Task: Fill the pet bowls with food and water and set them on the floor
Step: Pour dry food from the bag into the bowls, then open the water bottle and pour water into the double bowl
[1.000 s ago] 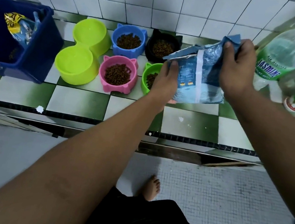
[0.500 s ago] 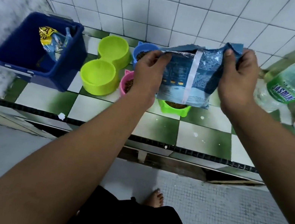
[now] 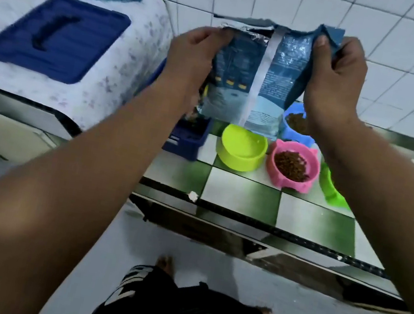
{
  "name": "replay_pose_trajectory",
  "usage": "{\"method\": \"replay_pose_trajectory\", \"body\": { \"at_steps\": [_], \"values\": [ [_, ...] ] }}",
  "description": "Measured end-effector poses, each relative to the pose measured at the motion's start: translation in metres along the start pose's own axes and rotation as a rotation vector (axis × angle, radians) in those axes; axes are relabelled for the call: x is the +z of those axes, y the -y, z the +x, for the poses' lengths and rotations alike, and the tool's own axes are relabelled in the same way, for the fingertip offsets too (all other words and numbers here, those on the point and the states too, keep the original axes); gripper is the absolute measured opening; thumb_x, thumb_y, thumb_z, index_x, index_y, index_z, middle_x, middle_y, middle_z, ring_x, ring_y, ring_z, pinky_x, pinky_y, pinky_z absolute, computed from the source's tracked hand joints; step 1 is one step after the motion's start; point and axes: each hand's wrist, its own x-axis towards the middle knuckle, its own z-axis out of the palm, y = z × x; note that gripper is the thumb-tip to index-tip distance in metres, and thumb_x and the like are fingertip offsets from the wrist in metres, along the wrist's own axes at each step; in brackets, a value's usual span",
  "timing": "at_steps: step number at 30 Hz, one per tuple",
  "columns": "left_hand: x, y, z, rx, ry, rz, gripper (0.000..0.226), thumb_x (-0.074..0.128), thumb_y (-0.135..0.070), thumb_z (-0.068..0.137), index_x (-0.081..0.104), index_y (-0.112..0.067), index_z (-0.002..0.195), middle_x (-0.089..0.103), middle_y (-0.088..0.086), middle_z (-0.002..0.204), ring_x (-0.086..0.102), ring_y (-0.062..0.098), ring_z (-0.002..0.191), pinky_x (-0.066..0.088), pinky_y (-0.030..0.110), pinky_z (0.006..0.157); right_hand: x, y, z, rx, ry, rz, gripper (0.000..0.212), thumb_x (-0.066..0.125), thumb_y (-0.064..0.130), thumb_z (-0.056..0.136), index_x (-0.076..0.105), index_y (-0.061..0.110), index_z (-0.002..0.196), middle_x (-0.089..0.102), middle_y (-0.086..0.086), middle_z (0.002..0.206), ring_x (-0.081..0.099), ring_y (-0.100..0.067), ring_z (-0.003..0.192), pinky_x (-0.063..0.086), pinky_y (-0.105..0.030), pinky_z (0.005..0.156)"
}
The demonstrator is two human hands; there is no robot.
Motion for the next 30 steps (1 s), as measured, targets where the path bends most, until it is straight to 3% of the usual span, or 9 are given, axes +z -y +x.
{"method": "replay_pose_trajectory", "body": {
  "at_steps": [5, 8, 11, 16, 19, 23, 27, 30],
  "values": [
    [-0.090, -0.032, 0.043, 0.066, -0.038, 0.141, 0.016, 0.071, -0.021, 0.094, 0.068, -0.018, 0.078, 0.070, -0.002, 0.071, 0.063, 0.011, 0.062, 0.049, 0.028, 0.063, 0.091, 0.006, -0.002, -0.035, 0.128, 0.010, 0.018, 0.058, 0.032, 0.094, 0.051, 0.016, 0.089, 0.052, -0.010, 0.082, 0.047, -0.014, 0.074, 0.042, -0.032, 0.064],
    [-0.125, -0.025, 0.065, -0.019, -0.077, 0.172, 0.012, 0.072, -0.028, 0.094, 0.070, -0.020, 0.085, 0.074, -0.003, 0.081, 0.068, 0.015, 0.076, 0.054, 0.037, 0.069, 0.127, -0.004, -0.006, -0.016, 0.182, -0.039, 0.019, 0.057, 0.031, 0.093, 0.050, 0.013, 0.090, 0.052, -0.010, 0.082, 0.049, -0.015, 0.074, 0.045, -0.037, 0.064],
    [-0.145, 0.001, 0.080, -0.128, -0.089, 0.139, 0.013, 0.070, -0.025, 0.096, 0.069, -0.018, 0.086, 0.075, -0.001, 0.082, 0.071, 0.017, 0.075, 0.057, 0.033, 0.068, 0.143, -0.027, -0.013, 0.027, 0.212, -0.104, 0.020, 0.059, 0.033, 0.091, 0.051, 0.015, 0.087, 0.053, -0.008, 0.080, 0.049, -0.015, 0.074, 0.049, -0.043, 0.070],
    [-0.152, 0.049, 0.090, -0.274, -0.023, 0.152, 0.010, 0.075, -0.021, 0.093, 0.070, -0.016, 0.086, 0.078, 0.005, 0.089, 0.074, 0.021, 0.081, 0.062, 0.039, 0.076, 0.140, -0.070, -0.023, 0.186, 0.207, -0.204, 0.018, 0.062, 0.029, 0.094, 0.051, 0.019, 0.084, 0.056, 0.001, 0.077, 0.049, -0.009, 0.070, 0.043, -0.030, 0.067],
    [-0.151, 0.071, 0.105, -0.355, -0.021, 0.286, 0.008, 0.074, -0.023, 0.094, 0.070, -0.020, 0.087, 0.078, 0.002, 0.091, 0.075, 0.018, 0.084, 0.063, 0.036, 0.078, 0.142, -0.093, -0.027, 0.273, 0.230, -0.301, 0.016, 0.063, 0.026, 0.095, 0.058, 0.010, 0.095, 0.064, -0.005, 0.088, 0.055, -0.013, 0.078, 0.048, -0.034, 0.073],
    [-0.151, 0.098, 0.128, -0.369, -0.050, 0.494, 0.016, 0.074, -0.027, 0.092, 0.070, -0.018, 0.078, 0.077, 0.011, 0.093, 0.075, 0.028, 0.088, 0.063, 0.042, 0.082, 0.151, -0.107, -0.027, 0.291, 0.240, -0.535, 0.020, 0.064, 0.026, 0.094, 0.057, 0.010, 0.105, 0.061, -0.002, 0.096, 0.055, -0.017, 0.088, 0.044, -0.031, 0.077],
    [-0.136, 0.102, 0.139, -0.260, -0.085, 0.651, 0.013, 0.065, -0.027, 0.097, 0.070, -0.018, 0.089, 0.071, 0.005, 0.085, 0.069, 0.023, 0.086, 0.055, 0.031, 0.073, 0.164, -0.106, -0.028, 0.132, 0.135, -0.646, 0.029, 0.071, 0.022, 0.086, 0.054, 0.011, 0.106, 0.055, -0.010, 0.115, 0.049, -0.022, 0.099, 0.044, -0.041, 0.092],
    [-0.135, 0.102, 0.130, -0.097, -0.064, 0.864, 0.021, 0.066, -0.030, 0.089, 0.070, -0.018, 0.106, 0.073, 0.002, 0.103, 0.070, 0.023, 0.098, 0.059, 0.037, 0.087, 0.164, -0.098, -0.034, -0.153, 0.108, -0.877, 0.039, 0.071, 0.021, 0.078, 0.057, 0.011, 0.113, 0.049, -0.012, 0.123, 0.049, -0.032, 0.110, 0.042, -0.041, 0.093]
  ]
}}
